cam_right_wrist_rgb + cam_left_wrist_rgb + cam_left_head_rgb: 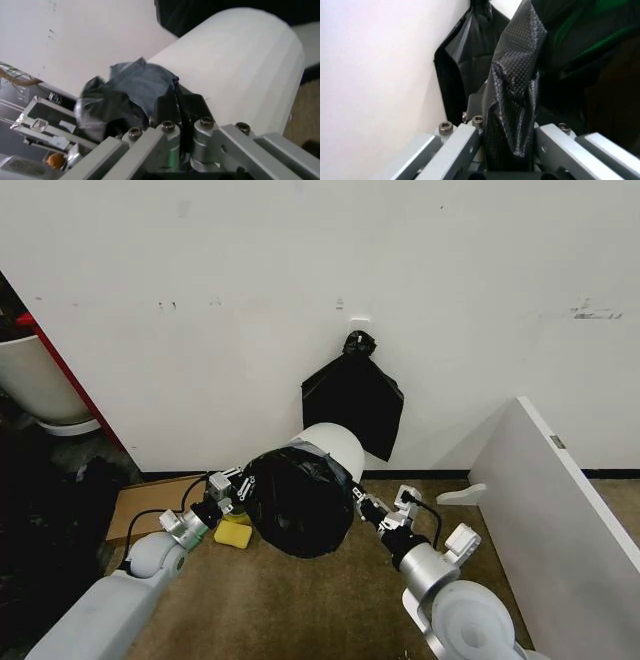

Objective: Place the garbage bag over the trash bin.

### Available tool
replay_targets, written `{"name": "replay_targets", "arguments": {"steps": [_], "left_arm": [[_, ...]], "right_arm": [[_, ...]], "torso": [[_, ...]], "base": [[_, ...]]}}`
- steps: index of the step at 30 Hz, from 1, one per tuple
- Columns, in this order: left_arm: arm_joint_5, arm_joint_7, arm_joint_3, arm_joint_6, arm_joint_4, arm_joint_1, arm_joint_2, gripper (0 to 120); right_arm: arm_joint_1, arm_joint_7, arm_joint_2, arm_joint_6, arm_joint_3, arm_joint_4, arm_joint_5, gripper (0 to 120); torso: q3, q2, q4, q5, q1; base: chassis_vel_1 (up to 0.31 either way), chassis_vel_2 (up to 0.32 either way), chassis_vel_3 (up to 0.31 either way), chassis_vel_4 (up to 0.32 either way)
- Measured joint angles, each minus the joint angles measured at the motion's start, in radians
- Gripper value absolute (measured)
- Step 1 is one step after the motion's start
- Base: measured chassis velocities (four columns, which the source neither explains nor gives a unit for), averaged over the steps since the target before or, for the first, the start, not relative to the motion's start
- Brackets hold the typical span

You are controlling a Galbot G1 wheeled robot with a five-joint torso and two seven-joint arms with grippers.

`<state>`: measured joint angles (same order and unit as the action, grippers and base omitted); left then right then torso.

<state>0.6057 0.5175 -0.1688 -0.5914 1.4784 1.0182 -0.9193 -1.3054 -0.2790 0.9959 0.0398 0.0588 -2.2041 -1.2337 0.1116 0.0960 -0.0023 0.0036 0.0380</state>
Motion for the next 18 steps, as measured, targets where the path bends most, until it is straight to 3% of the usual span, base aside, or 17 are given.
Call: {"name": "replay_targets", "arguments": {"steps": [7, 13, 18], "left_arm": [[0.04, 0.035, -0.003, 0.017, 0.027, 0.011, 0.01, 1], [0.106, 0.059, -0.004, 0.052, 0.054, 0.012, 0.02, 1], [0.177, 0.051, -0.002, 0.148, 0.111, 0.019, 0.032, 1]], "right_arm": [[0.03, 0.094, -0.002, 0.074, 0.01, 0.128, 0.082, 0], [0.048, 0.253, 0.005, 0.165, 0.016, 0.283, 0.172, 0], [0.058, 0.485, 0.016, 0.296, 0.029, 0.452, 0.302, 0]], "torso": [[0.0, 0.0, 0.0001, 0.0, 0.0], [0.0, 0.0, 0.0001, 0.0001, 0.0], [0.0, 0.0, 0.0002, 0.0003, 0.0]], "base": [[0.0, 0.0, 0.0, 0.0], [0.0, 0.0, 0.0, 0.0], [0.0, 0.0, 0.0, 0.0]]}}
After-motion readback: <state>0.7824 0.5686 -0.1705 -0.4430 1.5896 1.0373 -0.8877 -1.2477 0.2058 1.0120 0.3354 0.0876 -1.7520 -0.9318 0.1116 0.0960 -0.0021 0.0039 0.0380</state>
